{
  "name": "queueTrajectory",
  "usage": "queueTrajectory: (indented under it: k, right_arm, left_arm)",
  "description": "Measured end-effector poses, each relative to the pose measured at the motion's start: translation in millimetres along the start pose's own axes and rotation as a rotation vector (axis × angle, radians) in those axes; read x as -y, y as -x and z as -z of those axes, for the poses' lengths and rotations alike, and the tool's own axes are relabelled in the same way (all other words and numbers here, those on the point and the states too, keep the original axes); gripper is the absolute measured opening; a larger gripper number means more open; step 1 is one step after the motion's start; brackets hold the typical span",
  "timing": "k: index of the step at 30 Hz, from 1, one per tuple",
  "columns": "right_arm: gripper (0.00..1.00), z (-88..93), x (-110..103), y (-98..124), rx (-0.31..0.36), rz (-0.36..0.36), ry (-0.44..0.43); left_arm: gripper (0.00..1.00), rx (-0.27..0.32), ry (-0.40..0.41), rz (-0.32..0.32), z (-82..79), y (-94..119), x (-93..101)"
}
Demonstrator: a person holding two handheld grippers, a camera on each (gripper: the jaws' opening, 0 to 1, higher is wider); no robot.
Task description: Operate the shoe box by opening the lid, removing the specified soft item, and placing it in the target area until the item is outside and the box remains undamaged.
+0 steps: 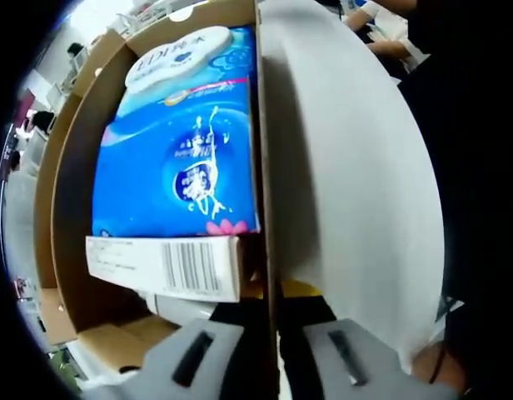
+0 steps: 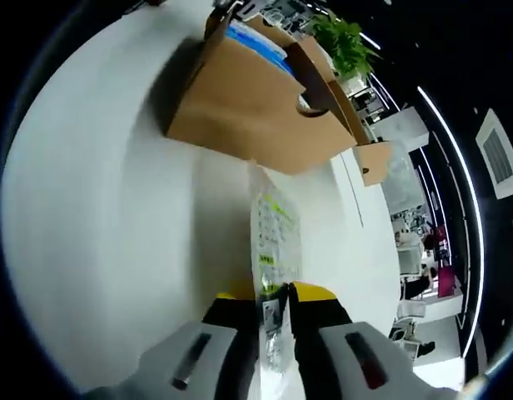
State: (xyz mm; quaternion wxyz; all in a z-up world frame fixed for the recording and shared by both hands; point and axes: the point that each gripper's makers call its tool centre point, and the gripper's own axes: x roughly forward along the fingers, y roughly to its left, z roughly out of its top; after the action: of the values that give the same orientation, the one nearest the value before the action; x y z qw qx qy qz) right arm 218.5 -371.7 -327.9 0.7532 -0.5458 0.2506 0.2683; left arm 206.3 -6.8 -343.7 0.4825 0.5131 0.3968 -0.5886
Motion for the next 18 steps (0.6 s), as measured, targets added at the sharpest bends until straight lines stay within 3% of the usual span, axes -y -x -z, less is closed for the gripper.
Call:
queueTrajectory:
  k: [18]
  right_arm:
    - [0.16, 14.7, -9.4, 17.0, -0.083, -0.097, 0.013]
  left_arm:
    - [0.02, 0.003, 0.002, 0.002, -0.2, 0.5, 0.1]
